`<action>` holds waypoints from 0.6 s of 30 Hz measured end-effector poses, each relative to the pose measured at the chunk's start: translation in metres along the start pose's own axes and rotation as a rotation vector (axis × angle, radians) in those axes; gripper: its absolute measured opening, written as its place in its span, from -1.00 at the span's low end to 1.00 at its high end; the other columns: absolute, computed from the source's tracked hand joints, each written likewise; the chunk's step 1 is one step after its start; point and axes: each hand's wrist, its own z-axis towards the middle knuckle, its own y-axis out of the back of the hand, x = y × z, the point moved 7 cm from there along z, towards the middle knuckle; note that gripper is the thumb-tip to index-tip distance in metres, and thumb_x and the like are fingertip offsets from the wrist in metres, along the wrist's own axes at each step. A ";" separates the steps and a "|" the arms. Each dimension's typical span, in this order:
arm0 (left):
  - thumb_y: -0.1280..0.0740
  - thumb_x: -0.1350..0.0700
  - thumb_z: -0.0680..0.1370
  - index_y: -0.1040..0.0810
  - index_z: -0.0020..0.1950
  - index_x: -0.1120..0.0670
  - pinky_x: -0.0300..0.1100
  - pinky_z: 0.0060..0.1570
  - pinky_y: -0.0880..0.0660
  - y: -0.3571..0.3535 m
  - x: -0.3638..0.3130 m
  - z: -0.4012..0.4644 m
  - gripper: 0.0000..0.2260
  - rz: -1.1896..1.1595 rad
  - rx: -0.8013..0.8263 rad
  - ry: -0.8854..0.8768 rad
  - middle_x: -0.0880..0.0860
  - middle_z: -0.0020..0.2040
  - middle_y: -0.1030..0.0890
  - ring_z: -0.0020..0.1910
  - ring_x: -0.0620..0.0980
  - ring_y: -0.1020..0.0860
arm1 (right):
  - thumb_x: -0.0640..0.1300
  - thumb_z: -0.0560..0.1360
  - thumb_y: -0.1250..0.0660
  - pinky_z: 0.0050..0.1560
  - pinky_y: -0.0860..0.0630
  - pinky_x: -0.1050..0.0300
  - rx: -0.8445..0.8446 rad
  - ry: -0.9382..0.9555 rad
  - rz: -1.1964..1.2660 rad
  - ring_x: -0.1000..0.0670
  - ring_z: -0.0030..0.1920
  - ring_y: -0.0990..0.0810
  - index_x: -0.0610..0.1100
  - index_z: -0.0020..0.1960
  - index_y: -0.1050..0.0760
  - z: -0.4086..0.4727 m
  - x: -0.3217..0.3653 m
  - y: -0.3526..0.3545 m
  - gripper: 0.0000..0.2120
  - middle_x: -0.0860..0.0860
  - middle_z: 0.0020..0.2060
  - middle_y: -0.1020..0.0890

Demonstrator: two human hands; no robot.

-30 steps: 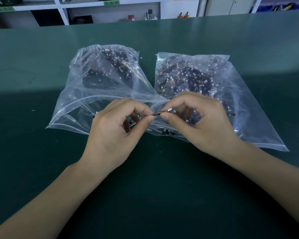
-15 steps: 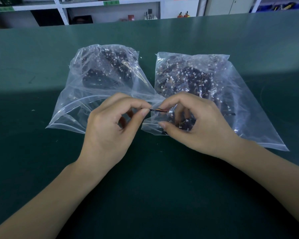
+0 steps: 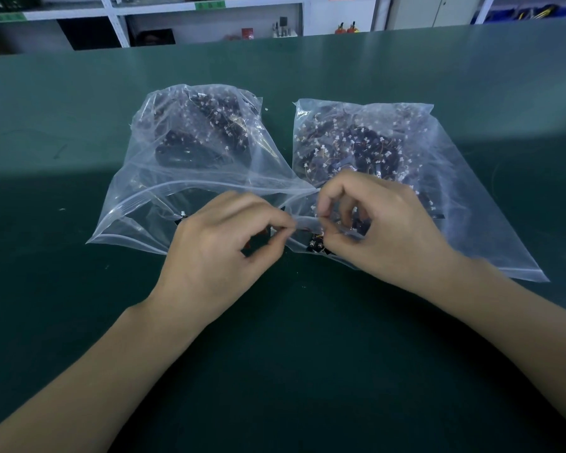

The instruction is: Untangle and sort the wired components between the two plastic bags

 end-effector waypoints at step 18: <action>-0.47 0.02 0.62 -0.77 -0.02 -0.09 -0.22 -0.47 -0.34 -0.027 -0.013 0.001 -0.92 0.365 0.169 -0.063 -0.06 -0.36 -0.50 -0.40 0.03 -0.58 | -0.34 0.54 -0.46 -0.19 -0.56 0.00 -0.019 0.047 0.015 -0.01 -0.23 -0.62 -0.16 0.01 -0.65 0.001 0.019 0.007 -0.88 0.08 -0.15 -0.65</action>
